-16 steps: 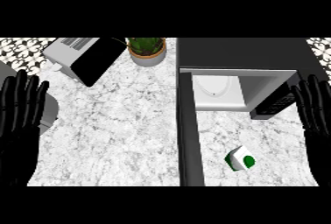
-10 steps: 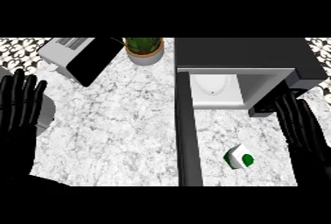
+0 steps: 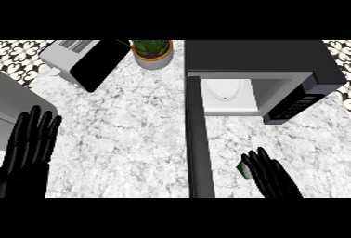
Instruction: Pick up the milk, place it into the microwave and close the microwave
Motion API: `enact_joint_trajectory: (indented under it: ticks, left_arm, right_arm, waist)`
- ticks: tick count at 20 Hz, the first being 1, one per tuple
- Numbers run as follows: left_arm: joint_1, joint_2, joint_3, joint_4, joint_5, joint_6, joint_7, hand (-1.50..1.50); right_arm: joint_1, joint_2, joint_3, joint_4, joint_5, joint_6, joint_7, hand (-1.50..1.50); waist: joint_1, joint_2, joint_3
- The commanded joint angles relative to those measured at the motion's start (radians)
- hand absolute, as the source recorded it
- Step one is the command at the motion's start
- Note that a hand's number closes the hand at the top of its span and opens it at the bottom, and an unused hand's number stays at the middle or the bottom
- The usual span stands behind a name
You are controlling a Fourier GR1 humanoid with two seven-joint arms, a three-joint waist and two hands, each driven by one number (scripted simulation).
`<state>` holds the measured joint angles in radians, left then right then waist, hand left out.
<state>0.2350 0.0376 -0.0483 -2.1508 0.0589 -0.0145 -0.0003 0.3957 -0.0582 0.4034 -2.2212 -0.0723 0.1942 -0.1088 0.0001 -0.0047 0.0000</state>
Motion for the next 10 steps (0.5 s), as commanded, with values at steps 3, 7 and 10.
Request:
enact_joint_trajectory:
  ticks: [3, 7, 10]
  left_arm:
    - [0.134, -0.011, -0.057, -0.142, -0.012, -0.016, 0.026, -1.50]
    - [0.237, -0.027, -0.063, -0.090, -0.024, -0.047, -0.115, -1.50]
    - [0.319, -0.016, -0.058, -0.067, 0.010, -0.096, -0.187, -1.50]
  right_arm:
    - [0.160, -0.045, 0.047, -0.003, 0.045, -0.002, -0.140, -1.50]
    - [0.090, 0.015, 0.074, -0.012, 0.136, -0.101, -0.092, -1.50]
    - [0.175, -0.023, 0.020, -0.047, 0.178, -0.126, -0.156, -1.50]
  waist:
    - [-0.002, 0.001, 0.000]
    - [0.003, 0.002, 0.000]
    - [0.002, 0.001, -0.001]
